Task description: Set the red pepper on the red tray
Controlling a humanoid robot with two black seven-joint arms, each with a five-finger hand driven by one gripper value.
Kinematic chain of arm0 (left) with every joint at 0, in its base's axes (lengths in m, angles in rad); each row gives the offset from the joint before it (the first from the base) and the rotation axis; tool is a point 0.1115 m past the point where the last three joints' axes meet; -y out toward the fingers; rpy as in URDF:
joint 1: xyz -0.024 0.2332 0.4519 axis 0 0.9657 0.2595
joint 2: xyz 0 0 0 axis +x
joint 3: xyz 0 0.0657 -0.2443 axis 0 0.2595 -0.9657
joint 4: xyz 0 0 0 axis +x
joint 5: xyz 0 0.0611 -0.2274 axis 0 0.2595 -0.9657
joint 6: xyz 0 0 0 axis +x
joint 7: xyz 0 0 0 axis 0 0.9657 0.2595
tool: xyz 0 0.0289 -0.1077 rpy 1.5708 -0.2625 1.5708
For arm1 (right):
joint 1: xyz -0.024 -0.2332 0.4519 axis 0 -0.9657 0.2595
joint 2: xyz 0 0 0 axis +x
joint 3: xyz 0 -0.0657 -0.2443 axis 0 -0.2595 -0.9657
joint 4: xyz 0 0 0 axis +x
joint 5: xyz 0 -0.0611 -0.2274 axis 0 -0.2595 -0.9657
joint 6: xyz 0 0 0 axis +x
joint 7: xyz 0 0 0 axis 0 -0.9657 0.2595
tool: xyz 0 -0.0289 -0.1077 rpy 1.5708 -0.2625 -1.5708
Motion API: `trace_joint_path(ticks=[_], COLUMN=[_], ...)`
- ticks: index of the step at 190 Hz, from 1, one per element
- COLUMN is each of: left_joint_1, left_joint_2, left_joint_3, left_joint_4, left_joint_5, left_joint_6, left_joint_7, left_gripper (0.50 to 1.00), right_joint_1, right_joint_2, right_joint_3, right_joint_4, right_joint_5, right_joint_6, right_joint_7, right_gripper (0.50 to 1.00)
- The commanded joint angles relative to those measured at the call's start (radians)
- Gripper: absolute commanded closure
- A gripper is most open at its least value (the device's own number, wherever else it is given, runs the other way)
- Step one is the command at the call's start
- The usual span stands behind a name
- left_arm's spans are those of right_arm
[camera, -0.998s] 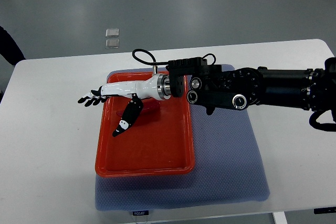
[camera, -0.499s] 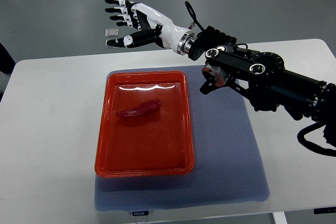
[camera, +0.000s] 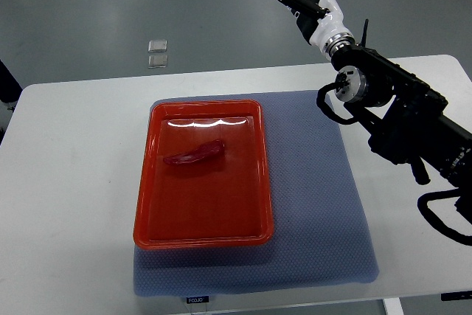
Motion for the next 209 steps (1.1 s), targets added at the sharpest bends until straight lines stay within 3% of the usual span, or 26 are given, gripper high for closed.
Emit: trace_joint_path(ticks=[1,83,116,147,177,209], left_joint_1=[0.0,0.0,0.001,0.0,0.0,0.0], left_joint_2=[0.0,0.0,0.0,0.0,0.0,0.0], left_joint_3=[0.0,0.0,0.0,0.0,0.0,0.0], left_joint_4=[0.0,0.0,0.0,0.0,0.0,0.0], left_joint_5=[0.0,0.0,0.0,0.0,0.0,0.0], left_joint_6=[0.0,0.0,0.0,0.0,0.0,0.0], left_joint_7=[0.0,0.0,0.0,0.0,0.0,0.0], left_gripper=[0.5,0.5,0.5,0.5,0.5,0.5], right_joint_1=[-0.006,-0.083,-0.098,-0.121,-0.158,-0.169], right_joint_2=[-0.01,-0.05,-0.048,-0.045,-0.04,-0.043], right_joint_3=[0.004,0.049,0.052,0.038,0.038,0.023], right_joint_4=[-0.04,-0.084,-0.086,-0.097,-0.117,-0.112], right_joint_5=[0.062,0.138,0.238,0.218,0.2,0.134], right_joint_6=[0.01,0.02,0.074,0.083,0.157,0.163], right_joint_7=[0.0,-0.003,-0.027,-0.015,-0.015,-0.015], right_gripper=[0.589,0.587,0.587,0.587,0.587,0.587])
